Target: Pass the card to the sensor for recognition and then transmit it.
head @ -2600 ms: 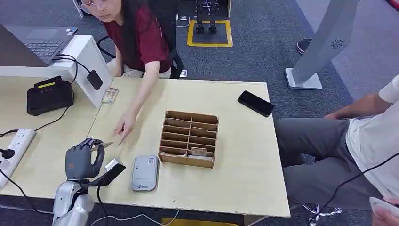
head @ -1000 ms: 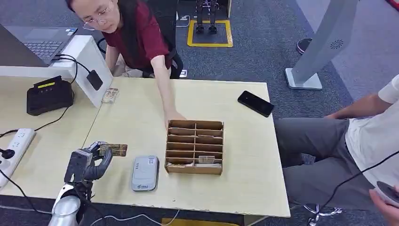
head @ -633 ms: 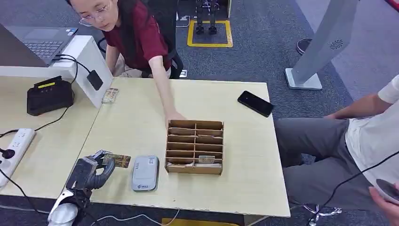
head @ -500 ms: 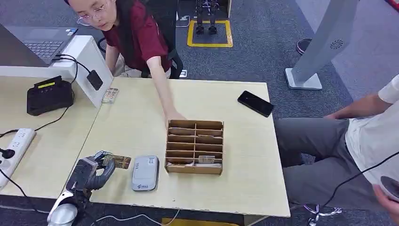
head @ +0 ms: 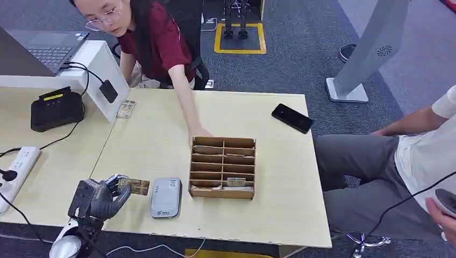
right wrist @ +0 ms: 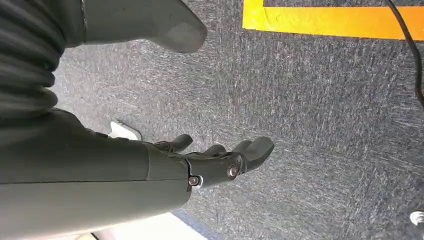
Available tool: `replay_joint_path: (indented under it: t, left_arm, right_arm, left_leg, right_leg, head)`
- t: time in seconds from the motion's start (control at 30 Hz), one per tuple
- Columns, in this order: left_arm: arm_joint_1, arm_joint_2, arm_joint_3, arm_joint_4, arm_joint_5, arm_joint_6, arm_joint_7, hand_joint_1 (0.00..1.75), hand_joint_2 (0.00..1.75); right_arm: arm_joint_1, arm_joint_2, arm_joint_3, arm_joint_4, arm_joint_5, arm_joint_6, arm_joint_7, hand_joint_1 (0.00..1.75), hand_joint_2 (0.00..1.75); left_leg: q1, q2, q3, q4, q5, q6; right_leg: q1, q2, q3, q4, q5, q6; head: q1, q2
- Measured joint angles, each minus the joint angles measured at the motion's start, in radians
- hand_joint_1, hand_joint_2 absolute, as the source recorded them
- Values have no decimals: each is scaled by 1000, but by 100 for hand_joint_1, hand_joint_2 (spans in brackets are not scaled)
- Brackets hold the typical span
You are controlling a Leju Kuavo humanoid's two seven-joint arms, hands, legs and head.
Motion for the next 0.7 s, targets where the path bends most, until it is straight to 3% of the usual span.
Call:
replay_joint_path:
  t: [0.43, 0.7]
  left_arm:
    - [9, 5, -12, -26, -1, -6, 22, 175, 175]
    - [4, 12, -73, -35, -58, 56, 43, 175, 175]
  right_arm:
    - [0, 0, -4, 0, 5, 0, 0, 0, 175]
    - [-2, 5, -6, 0, 19, 2, 1, 0, 175]
  left_leg:
    - [0, 0, 0, 0, 0, 0]
    - [0, 0, 0, 0, 0, 0]
  right_leg:
    - [0, 0, 0, 0, 0, 0]
    - [0, 0, 0, 0, 0, 0]
  head:
    - [0, 0]
    - [0, 0]
